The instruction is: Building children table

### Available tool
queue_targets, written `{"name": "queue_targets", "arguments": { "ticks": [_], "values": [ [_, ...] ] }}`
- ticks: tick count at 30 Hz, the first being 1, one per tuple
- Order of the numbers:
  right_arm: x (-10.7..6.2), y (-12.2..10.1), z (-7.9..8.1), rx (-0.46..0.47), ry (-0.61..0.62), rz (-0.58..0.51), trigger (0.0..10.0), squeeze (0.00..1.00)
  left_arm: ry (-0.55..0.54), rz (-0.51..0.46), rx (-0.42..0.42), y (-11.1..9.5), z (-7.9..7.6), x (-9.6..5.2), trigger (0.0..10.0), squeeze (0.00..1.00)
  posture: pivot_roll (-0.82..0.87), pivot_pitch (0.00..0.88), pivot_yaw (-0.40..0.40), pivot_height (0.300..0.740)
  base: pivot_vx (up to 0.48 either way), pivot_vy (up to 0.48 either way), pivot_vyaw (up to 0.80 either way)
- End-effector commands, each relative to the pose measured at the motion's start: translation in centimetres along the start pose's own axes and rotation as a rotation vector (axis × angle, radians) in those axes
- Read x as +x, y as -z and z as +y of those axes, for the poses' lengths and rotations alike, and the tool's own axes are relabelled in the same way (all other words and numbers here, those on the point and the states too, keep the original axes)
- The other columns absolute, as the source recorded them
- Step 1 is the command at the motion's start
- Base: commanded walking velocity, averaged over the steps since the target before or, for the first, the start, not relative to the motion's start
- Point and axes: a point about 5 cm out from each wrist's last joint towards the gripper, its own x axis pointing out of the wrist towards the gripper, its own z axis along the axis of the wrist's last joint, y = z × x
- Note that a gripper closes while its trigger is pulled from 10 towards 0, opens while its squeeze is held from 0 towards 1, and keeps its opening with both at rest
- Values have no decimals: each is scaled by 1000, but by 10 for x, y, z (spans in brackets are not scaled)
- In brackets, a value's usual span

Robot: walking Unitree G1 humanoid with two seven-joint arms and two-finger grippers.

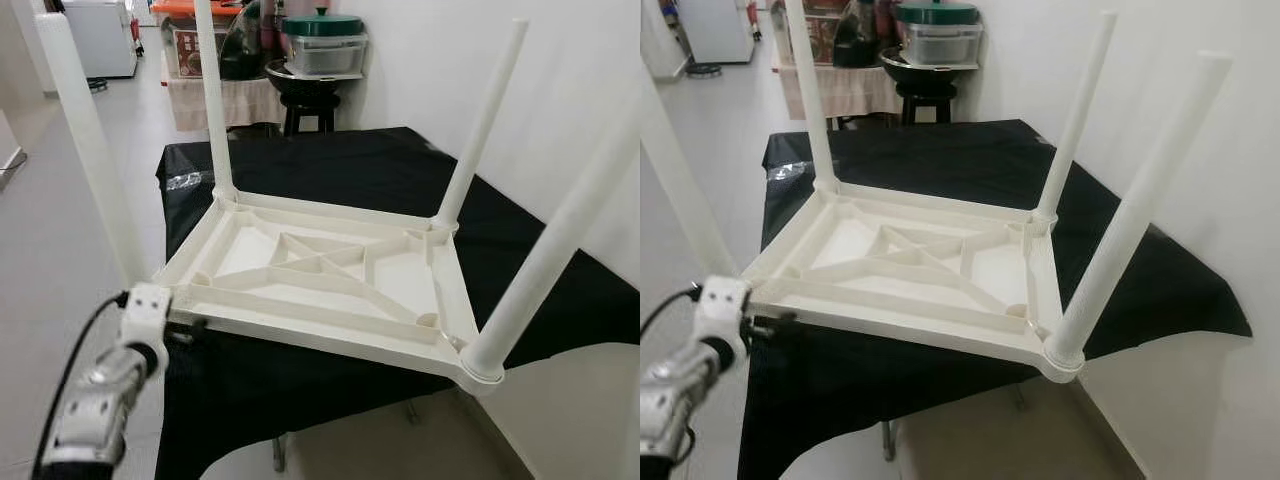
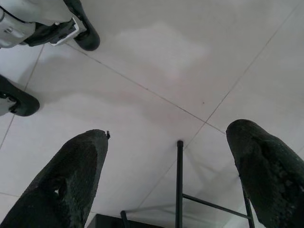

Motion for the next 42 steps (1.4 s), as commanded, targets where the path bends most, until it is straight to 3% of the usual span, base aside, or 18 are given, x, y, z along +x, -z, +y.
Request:
{"name": "queue_targets", "arguments": {
  "ticks": [1, 3, 7, 12, 14, 16, 18, 26, 27, 28, 29, 34, 35, 39, 41, 42],
  "values": [
    [-79, -227, 51, -959, 55, -648, 10000, 0, -23, -22, 17, -6, 11, 3, 10000, 0, 15, 73, -37, 740, 0, 0, 0],
    [-75, -223, 45, -950, 57, -638, 10000, 0, -48, -43, 39, -23, 29, 17, 10000, 0, -7, 102, -29, 740, 0, 0, 0],
    [-72, -220, 40, -945, 60, -631, 10000, 0, -27, -55, 52, -37, 32, 30, 10000, 0, -27, 125, -21, 740, 0, 0, 0],
    [-68, -215, 34, -937, 65, -623, 10000, 0, 74, -87, 81, -55, 11, 45, 10000, 0, -49, 152, -14, 740, 0, 0, 0],
    [-67, -214, 34, -937, 66, -623, 10000, 0, 94, -102, 70, -59, 6, 46, 10000, 0, -49, 150, -10, 740, 0, 0, 0],
    [-66, -212, 34, -935, 64, -621, 10000, 0, 152, -156, 26, -68, -9, 45, 10000, 0, -47, 146, -8, 740, 0, 0, 0],
    [-66, -212, 34, -934, 63, -620, 10000, 0, 162, -166, 17, -69, -11, 44, 10000, 0, -47, 146, -8, 740, 0, 0, 0],
    [-67, -212, 37, -945, 59, -618, 10000, 0, 146, -230, 32, -65, -12, 30, 10000, 0, -24, 135, -16, 740, 0, 0, 0],
    [-67, -213, 39, -950, 55, -618, 10000, 0, 103, -251, 39, -63, -8, 25, 10000, 0, -9, 125, -20, 740, 0, 0, 0],
    [-69, -214, 42, -959, 43, -622, 10000, 0, -53, -281, 26, -56, 12, 13, 10000, 0, 9, 116, -23, 740, 0, 0, 0],
    [-70, -215, 43, -961, 38, -624, 10000, 0, -121, -281, 9, -51, 21, 6, 10000, 0, 11, 116, -24, 740, 0, 0, 0],
    [-71, -216, 44, -963, 31, -630, 10000, 0, -202, -271, 6, -40, 30, -7, 10000, 0, 20, 113, -27, 740, 0, 0, 0],
    [-71, -217, 45, -965, 28, -632, 10000, 0, -210, -236, -9, -26, 28, -14, 10000, 0, 31, 107, -30, 740, 0, 0, 0],
    [-72, -217, 46, -966, 26, -633, 10000, 0, -215, -211, -22, -17, 26, -19, 10000, 0, 31, 107, -30, 740, 0, 0, 0],
    [-72, -218, 47, -970, 23, -633, 10000, 0, -150, -150, -71, 5, 7, -30, 10000, 0, 34, 104, -32, 740, 0, 0, 0],
    [-72, -218, 47, -970, 23, -633, 10000, 0, -150, -150, -71, 5, 7, -30, 10000, 0, 34, 104, -32, 740, 0, 0, 0]
  ]
}}
